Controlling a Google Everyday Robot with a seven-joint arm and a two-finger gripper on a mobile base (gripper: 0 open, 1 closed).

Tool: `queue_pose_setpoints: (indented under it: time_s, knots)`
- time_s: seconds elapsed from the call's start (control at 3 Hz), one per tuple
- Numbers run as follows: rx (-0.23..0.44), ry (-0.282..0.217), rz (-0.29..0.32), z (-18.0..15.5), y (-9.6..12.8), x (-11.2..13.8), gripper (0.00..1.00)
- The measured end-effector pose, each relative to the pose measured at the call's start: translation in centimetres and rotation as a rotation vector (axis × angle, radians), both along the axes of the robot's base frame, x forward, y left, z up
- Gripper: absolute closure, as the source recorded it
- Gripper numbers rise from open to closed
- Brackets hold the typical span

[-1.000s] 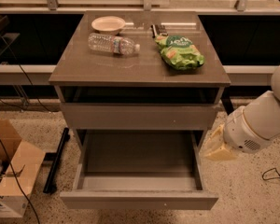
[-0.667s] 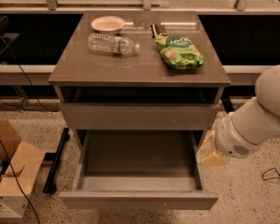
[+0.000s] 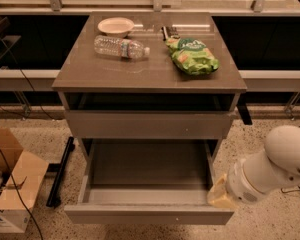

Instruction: Close middle drawer

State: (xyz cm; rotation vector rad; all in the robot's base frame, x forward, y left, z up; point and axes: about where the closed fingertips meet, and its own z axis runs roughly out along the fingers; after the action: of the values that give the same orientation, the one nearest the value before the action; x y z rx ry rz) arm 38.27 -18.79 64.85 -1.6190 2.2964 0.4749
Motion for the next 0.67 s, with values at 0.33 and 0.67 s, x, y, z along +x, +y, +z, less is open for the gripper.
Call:
queue_pose_setpoints:
  time_s: [0.33, 0.67]
  knots:
    - [0.065, 0.025, -0.024, -5.09, -1.63, -0.9, 1.0]
    - [0.07, 0.036, -0.017, -5.6, -1.42, -1.07, 1.0]
